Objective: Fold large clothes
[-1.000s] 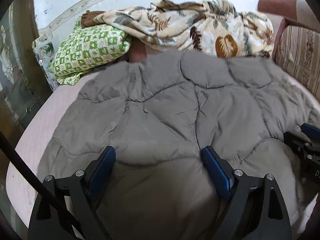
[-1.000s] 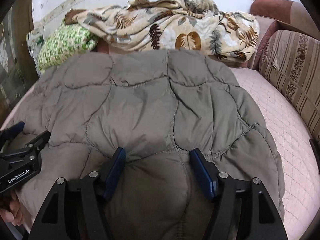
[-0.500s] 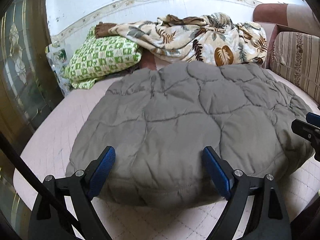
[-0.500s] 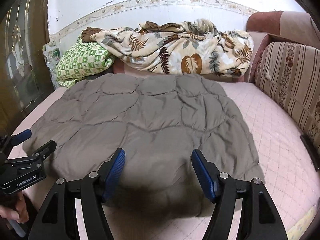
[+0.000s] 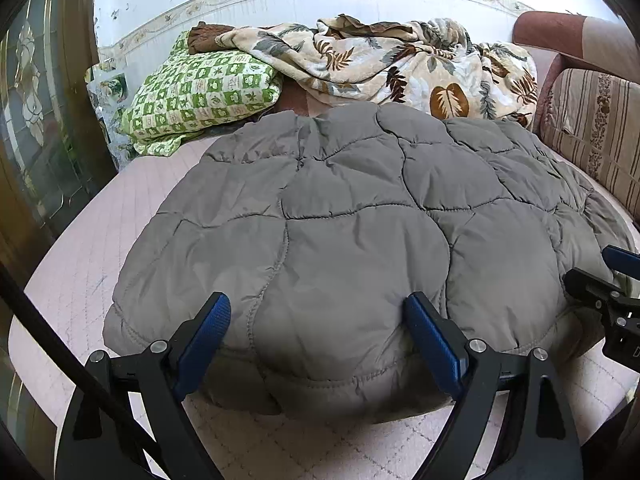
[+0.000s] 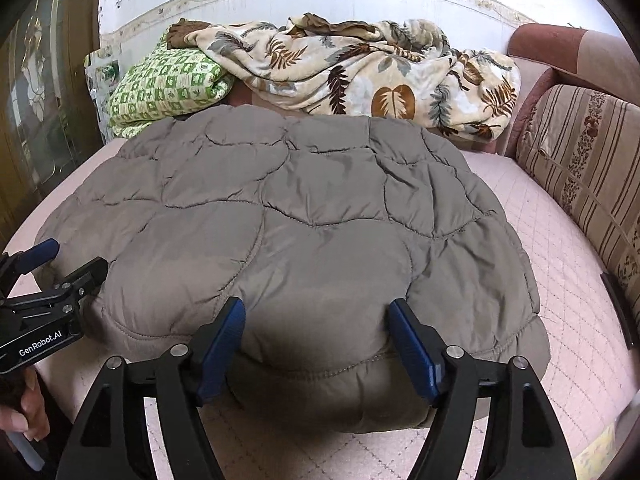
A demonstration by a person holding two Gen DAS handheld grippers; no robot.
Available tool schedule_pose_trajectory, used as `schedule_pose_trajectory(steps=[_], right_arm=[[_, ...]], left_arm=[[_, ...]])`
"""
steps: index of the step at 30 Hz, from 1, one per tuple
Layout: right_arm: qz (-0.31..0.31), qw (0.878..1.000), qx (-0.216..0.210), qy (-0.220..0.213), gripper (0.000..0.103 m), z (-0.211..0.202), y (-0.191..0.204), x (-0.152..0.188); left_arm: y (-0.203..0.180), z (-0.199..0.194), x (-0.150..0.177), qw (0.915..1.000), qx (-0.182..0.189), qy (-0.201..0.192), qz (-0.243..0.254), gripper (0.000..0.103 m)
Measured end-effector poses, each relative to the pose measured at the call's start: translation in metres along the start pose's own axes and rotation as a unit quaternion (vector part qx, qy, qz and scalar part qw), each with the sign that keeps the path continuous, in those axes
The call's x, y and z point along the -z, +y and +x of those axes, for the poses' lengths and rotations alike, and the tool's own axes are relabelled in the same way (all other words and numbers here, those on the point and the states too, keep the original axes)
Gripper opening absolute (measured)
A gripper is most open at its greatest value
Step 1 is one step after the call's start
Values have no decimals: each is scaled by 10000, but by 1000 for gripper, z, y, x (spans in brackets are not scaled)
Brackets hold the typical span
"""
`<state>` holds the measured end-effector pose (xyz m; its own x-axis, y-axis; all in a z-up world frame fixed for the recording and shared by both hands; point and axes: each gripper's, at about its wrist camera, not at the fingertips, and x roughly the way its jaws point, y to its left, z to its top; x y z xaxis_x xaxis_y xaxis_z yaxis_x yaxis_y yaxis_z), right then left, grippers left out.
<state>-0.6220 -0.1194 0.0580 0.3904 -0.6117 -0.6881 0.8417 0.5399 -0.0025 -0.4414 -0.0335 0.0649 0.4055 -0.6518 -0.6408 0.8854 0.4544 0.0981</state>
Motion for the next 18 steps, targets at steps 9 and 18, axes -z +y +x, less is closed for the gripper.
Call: schedule_pose_trajectory(steps=[9, 18], right_arm=[[-70, 9999, 69, 69, 83, 4, 5, 3], [-126, 9998, 108, 79, 85, 9, 7, 4]], left_arm=[[0, 3, -1, 10000, 40, 18, -15, 90], [0, 3, -1, 10000, 29, 18, -14, 90]])
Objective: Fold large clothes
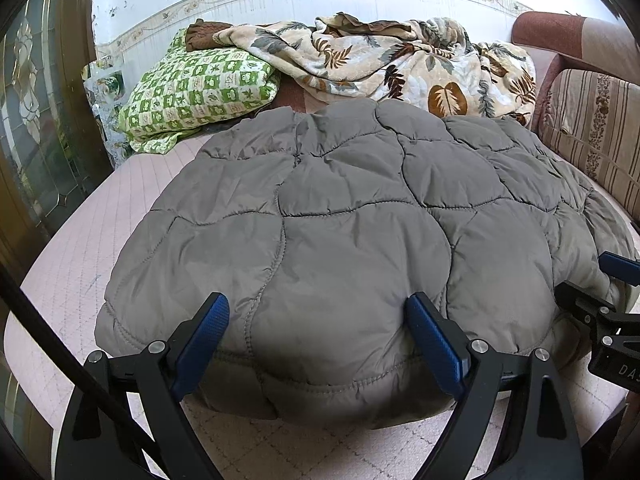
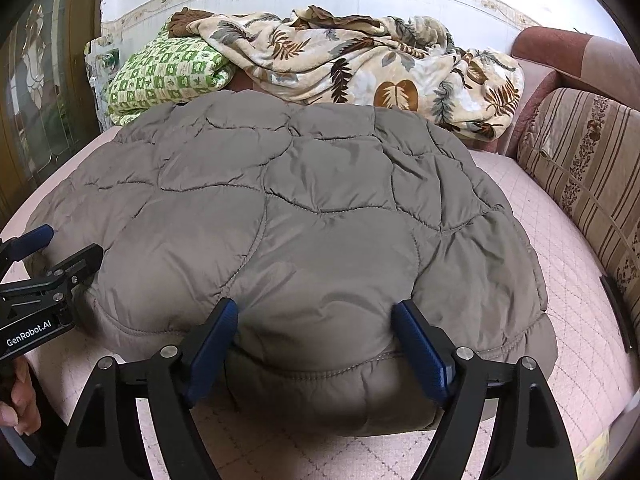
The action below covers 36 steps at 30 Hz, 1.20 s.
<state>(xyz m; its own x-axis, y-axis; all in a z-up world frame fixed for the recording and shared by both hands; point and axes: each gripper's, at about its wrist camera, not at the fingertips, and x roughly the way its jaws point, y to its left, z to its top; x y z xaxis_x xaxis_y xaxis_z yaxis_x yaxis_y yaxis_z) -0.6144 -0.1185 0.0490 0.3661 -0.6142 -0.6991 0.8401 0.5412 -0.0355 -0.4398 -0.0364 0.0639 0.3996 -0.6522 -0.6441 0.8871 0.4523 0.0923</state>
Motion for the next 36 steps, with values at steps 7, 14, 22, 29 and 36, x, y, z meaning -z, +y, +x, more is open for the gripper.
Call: schedule_pose_trajectory(steps=[7, 14, 22, 29, 36], right_arm=[[-7, 10000, 10, 13, 86, 1, 1, 0], [85, 10000, 4, -37, 86, -3, -2, -1], [155, 9975, 262, -637, 92, -60, 1, 18], [119, 9954, 177, -937, 94, -92, 7, 37], [393, 9943, 256, -957, 94, -94, -4, 35]], left_arm=[[0, 0, 0, 10000, -7, -1, 6, 91], [6, -13, -3, 9995, 194, -129, -193, 91], [25, -75, 8, 9974, 332, -512, -390, 100], [26, -104, 8, 9979, -76, -635, -136, 100], [15, -128, 1, 9938, -842, -647, 332, 100]])
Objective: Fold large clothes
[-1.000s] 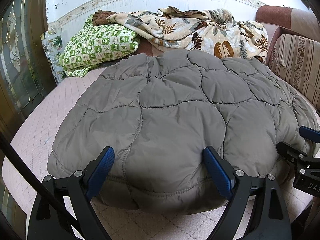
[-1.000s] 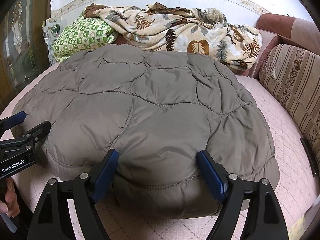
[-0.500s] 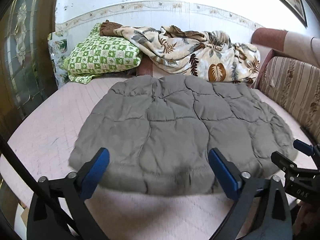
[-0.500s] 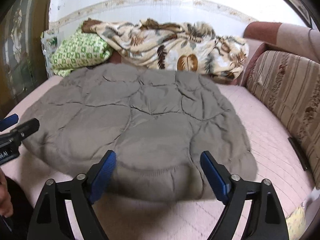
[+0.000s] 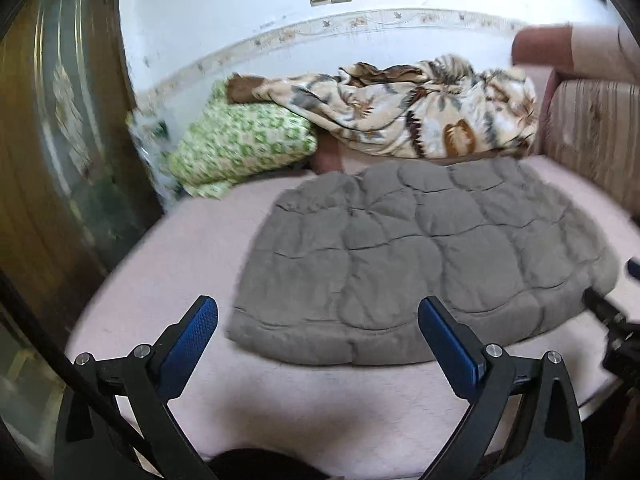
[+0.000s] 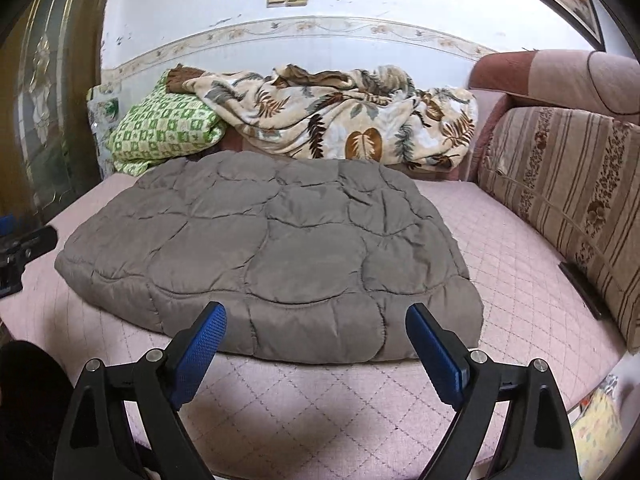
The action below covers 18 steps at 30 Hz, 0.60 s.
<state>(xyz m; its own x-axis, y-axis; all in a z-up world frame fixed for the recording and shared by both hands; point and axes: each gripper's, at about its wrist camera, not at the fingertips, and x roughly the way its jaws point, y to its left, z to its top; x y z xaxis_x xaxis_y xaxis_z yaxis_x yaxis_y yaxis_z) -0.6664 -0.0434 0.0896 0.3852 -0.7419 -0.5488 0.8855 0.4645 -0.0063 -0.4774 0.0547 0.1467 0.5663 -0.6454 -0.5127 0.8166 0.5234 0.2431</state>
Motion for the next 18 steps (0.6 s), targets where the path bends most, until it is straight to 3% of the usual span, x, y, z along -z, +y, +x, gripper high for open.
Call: schedule_pose_trajectory(steps=[1, 5, 18], right_arm=[[15, 10000, 1, -8, 94, -2, 1, 1], [-12, 10000, 6, -88, 94, -8, 3, 0], [-180, 9996, 46, -214, 94, -11, 8, 7]], left_arm=[[-2, -4, 0, 9999, -111, -44, 32, 100], [-6, 0, 0, 9996, 184, 202, 92, 100], [-13, 17, 10, 9988, 49, 429, 236, 100]])
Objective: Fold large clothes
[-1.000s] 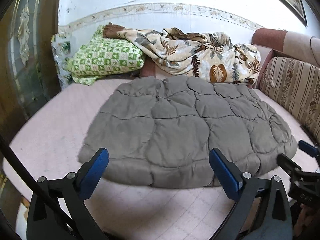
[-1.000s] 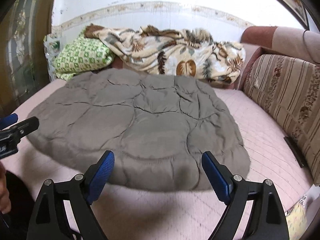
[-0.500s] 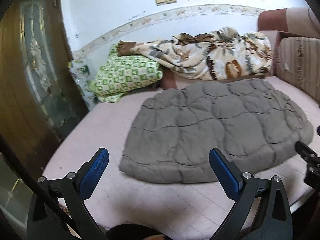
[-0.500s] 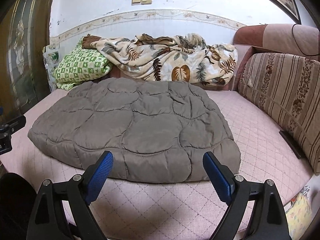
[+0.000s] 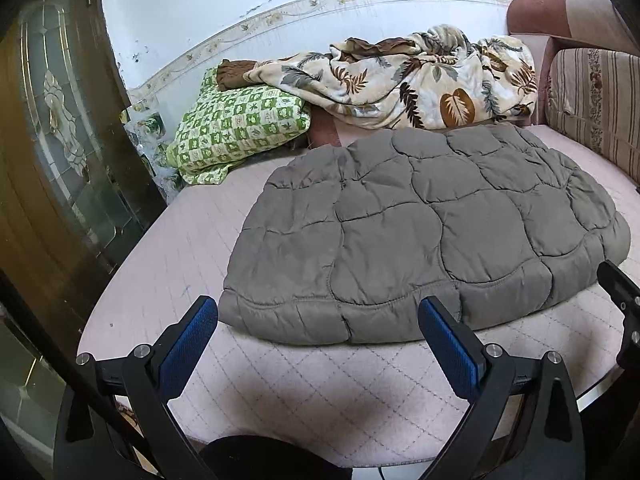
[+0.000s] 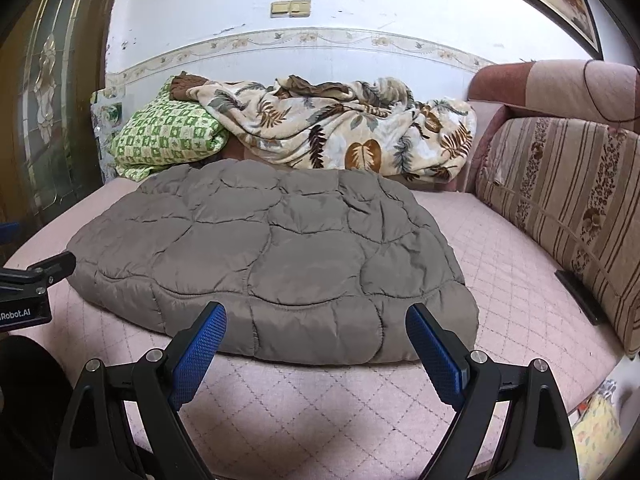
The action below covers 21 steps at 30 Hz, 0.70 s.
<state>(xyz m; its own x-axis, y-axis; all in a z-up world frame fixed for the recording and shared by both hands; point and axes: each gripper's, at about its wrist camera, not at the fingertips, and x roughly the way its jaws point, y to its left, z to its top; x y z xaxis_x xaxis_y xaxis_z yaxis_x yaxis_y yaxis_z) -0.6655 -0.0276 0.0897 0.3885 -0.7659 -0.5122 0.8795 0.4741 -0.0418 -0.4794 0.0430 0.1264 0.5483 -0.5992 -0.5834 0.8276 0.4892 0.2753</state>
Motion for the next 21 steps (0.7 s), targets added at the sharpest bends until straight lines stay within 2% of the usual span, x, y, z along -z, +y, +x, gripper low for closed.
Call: schedule_pose_trajectory(steps=[21], right_arm=[[-153, 9998, 24, 78, 94, 8, 5, 5]], left_arm=[[-1, 9, 3, 9999, -23, 124, 52, 100]])
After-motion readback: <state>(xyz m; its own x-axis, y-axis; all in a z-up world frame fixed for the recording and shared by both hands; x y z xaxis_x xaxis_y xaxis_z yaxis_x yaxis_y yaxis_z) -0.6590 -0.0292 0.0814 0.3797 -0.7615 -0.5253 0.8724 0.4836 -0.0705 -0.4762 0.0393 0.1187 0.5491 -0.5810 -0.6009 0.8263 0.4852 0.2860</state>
